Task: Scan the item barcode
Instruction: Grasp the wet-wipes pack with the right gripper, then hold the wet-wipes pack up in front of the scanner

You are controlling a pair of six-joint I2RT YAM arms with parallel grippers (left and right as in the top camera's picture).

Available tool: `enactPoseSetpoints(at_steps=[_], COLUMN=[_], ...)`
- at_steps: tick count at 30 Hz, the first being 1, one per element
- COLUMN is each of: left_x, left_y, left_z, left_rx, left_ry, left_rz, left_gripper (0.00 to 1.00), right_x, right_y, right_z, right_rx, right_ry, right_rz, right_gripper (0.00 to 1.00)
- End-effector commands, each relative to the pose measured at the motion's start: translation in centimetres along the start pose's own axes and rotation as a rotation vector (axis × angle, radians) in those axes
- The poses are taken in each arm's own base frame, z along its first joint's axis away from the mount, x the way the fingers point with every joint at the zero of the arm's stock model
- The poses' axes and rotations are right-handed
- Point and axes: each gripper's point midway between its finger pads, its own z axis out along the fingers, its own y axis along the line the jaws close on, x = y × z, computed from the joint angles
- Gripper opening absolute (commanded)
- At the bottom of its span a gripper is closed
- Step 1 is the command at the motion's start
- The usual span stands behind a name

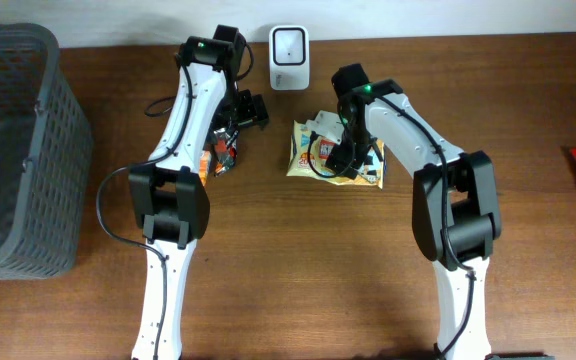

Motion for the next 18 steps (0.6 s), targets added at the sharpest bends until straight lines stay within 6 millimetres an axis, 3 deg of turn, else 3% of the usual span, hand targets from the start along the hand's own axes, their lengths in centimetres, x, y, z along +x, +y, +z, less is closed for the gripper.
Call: enactPoseSetpoints(at_steps=[1, 3, 4, 8, 14, 18], left_x=[-0.4, -0.4, -0.4, -0.4, -0.4, -0.4], left_y=[-0.4, -0.4, -0.4, -0.4, -0.4, -0.4], left_z=[-1.7, -1.7, -1.7, -1.7, -1.7, -1.7], left_rx=[0.025, 0.026, 0.026, 0.026, 0.026, 0.025], left_ry=[-0.034, -0.034, -0.034, -0.034, -0.034, -0.034], left_rz=[0.0, 0.0, 0.0, 0.0, 0.0, 0.0], left_gripper=[0.99, 0.99, 0.99, 0.99, 0.99, 0.99], right_x=[1.5, 0.9, 0.3, -2.4, -8.9, -12.8], right_y=[0.6, 0.0, -0.6, -3.1, -6.9, -10.3], right_z=[1.9, 1.9, 1.8, -0.9, -10.2, -14.4], right_rx=[-0.017, 0.012, 0.032, 0.092, 0.106, 0.151], right_ry=[0.045, 0.018, -0.006, -0.109, -0.41, -0.659], right_rz=[-0.002, 0.092, 0.173, 0.447, 0.689, 0.826], right_gripper=[0.5, 0.11, 0.04, 0.04, 0.04, 0.04])
